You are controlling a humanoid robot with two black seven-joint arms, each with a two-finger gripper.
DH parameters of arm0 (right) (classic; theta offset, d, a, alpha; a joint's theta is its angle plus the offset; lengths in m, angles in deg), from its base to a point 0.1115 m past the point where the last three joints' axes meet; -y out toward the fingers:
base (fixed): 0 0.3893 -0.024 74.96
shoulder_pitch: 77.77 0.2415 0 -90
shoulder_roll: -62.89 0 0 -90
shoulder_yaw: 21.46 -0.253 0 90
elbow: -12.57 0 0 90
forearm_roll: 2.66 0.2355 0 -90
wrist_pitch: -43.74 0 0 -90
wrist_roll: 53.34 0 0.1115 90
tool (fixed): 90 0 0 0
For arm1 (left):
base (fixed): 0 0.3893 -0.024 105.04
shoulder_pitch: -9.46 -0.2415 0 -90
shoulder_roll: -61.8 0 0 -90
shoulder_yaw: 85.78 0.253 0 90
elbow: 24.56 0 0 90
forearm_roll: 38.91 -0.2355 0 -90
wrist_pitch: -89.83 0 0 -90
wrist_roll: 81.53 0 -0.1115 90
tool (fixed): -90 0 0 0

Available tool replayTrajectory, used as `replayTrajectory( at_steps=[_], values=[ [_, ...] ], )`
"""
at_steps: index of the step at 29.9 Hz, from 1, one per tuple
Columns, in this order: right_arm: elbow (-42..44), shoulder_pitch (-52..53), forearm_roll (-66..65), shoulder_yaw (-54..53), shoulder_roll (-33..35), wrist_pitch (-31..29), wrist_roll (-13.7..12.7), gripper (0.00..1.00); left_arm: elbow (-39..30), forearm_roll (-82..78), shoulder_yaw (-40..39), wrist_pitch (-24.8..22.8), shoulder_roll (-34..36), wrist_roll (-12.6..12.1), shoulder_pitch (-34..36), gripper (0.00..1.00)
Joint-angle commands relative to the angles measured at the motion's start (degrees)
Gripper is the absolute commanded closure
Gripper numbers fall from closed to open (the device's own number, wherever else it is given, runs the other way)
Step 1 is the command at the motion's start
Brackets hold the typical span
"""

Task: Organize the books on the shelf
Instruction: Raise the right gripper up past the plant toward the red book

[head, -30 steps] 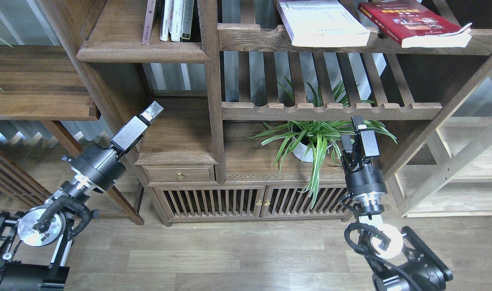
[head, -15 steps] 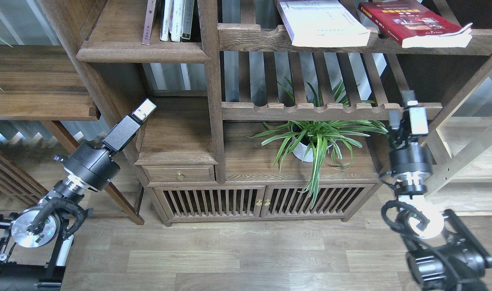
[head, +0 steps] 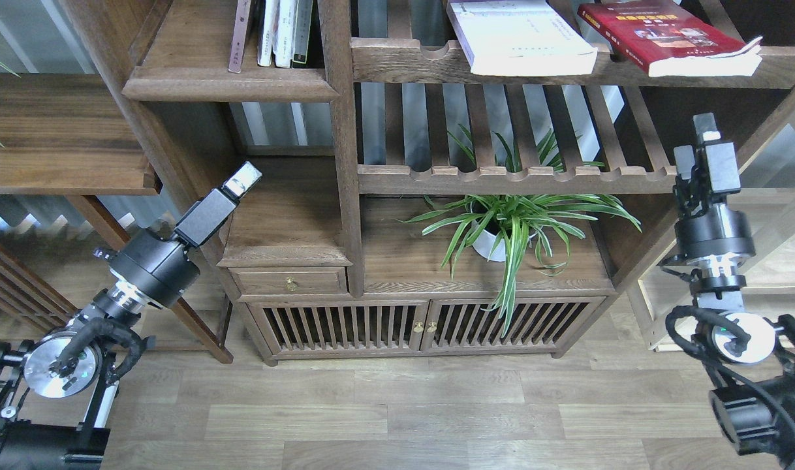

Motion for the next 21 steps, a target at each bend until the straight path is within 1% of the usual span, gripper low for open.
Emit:
replayTrajectory(
  at_steps=[1,6,11,21],
  values=[
    [-1.3,0.5,0.1,0.2,1.1,0.0,-0.5,0.0,0.0,-0.4,0.0,0.1,0.0,0.0,0.1,0.01],
    [-5.3,-0.3,2.9,3.7,3.0,0.0,-0.6,0.0,0.0,-0.4,0.0,0.1,0.0,0.0,0.3,0.01],
    [-7.5,-1.3,5.1,4.0,3.5,0.0,-0.5,0.0,0.0,-0.4,-0.2,0.1,0.0,0.0,0.4,0.01],
    [-9.1,-2.8,11.1,4.0,10.6,0.0,-0.4,0.01,0.1,-0.6,-0.2,0.2,0.0,0.0,0.6,0.01]
  ],
)
